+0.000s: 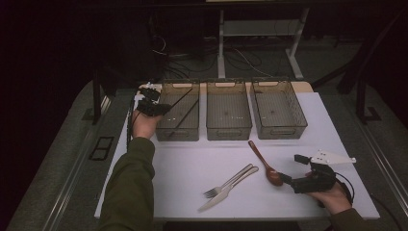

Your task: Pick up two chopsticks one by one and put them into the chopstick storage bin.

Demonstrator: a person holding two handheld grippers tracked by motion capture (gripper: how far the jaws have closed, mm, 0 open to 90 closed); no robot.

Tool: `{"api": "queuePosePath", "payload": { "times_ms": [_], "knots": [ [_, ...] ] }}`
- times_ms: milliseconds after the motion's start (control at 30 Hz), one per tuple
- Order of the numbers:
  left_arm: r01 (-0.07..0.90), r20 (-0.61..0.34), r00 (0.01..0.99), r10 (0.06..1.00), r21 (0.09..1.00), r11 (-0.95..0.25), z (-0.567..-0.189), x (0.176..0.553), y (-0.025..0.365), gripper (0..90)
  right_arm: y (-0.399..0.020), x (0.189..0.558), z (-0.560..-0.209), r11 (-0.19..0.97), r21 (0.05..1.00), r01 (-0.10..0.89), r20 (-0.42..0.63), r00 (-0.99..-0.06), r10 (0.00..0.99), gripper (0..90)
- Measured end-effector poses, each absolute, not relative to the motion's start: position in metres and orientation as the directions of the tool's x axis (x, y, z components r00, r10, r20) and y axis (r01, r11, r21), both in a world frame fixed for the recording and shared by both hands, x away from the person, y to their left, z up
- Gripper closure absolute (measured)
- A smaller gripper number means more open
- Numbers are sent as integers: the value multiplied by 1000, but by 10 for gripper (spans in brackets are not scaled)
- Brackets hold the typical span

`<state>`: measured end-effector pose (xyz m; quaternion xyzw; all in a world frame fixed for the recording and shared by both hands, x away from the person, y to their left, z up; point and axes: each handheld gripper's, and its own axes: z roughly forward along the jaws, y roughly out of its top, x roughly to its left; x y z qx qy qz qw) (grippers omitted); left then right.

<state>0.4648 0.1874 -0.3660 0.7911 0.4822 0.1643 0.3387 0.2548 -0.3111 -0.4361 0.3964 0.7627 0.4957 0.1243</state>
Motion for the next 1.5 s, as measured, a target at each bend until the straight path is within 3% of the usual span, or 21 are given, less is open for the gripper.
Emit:
{"api": "queuePosePath", "payload": {
  "times_ms": [833, 1100, 1500],
  "knots": [
    [678, -56, 521, 852, 633, -373, -386, 475, 175, 839, -312, 254, -436, 192, 856, 480, 204, -654, 728, 0],
    [640, -46, 529, 847, 677, -363, -377, 471, 176, 682, -312, 254, -436, 191, 857, 478, 203, -655, 727, 0],
    [538, -80, 626, 776, 764, -356, -351, 449, 177, 507, -312, 254, -436, 193, 856, 480, 203, -654, 729, 0]
  ]
}}
